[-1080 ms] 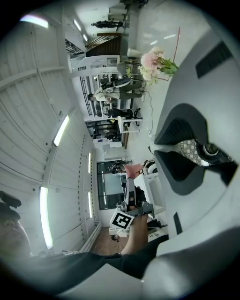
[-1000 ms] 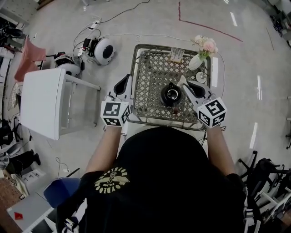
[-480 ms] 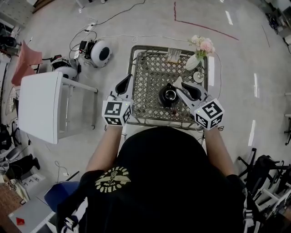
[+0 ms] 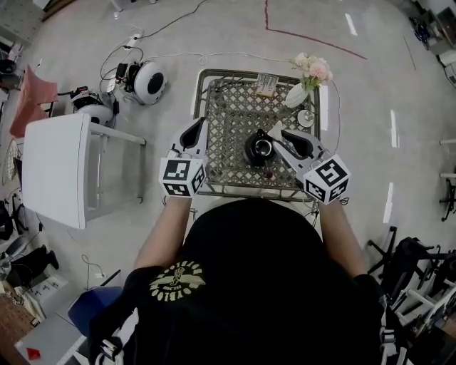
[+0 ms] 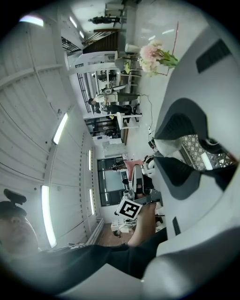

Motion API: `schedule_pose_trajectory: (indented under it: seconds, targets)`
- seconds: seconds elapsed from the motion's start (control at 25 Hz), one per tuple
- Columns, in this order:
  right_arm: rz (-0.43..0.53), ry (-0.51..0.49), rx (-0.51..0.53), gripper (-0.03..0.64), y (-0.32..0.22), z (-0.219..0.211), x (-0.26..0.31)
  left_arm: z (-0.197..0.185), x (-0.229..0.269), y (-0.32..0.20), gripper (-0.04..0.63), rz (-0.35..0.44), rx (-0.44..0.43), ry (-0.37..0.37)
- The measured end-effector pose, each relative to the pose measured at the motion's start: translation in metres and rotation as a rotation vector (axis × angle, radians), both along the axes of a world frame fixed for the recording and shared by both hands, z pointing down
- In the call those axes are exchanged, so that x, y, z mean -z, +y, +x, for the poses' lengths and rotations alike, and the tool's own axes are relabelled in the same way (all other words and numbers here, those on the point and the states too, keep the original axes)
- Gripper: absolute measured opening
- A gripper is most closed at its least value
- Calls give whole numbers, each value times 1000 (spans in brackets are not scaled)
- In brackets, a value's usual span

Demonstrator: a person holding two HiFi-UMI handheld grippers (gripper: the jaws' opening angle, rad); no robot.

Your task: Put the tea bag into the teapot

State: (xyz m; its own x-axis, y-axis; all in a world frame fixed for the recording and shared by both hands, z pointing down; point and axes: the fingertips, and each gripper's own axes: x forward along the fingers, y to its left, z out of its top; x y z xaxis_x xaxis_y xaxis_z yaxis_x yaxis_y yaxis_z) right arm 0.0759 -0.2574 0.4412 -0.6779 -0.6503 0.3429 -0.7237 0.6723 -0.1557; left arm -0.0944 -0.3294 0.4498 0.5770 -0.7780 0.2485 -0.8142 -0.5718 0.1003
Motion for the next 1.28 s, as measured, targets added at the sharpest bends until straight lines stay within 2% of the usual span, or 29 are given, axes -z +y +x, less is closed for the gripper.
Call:
schedule_pose_trajectory:
  seconds: [0.4, 0.68, 0.84, 0.96, 1.12, 1.28]
  targets:
    - [-44, 14, 18, 103, 3, -1, -8, 6, -3, -3, -3, -12, -19, -5]
    - [-70, 50, 22, 133, 0, 2, -17, 7, -9, -2, -3, -23, -18, -6]
    - [-113, 120, 49, 132, 2, 3, -29, 6, -9, -4, -3, -23, -11, -6]
    - [-156, 106, 55, 114, 2, 3, -36, 4, -9, -4, -3, -24, -3, -6]
    - [-135, 134, 59, 112, 4, 5, -41, 5, -10, -2, -3, -22, 3, -6]
    - [-157, 141, 83, 112, 7, 6, -45, 8, -8, -2, -3, -21, 7, -5]
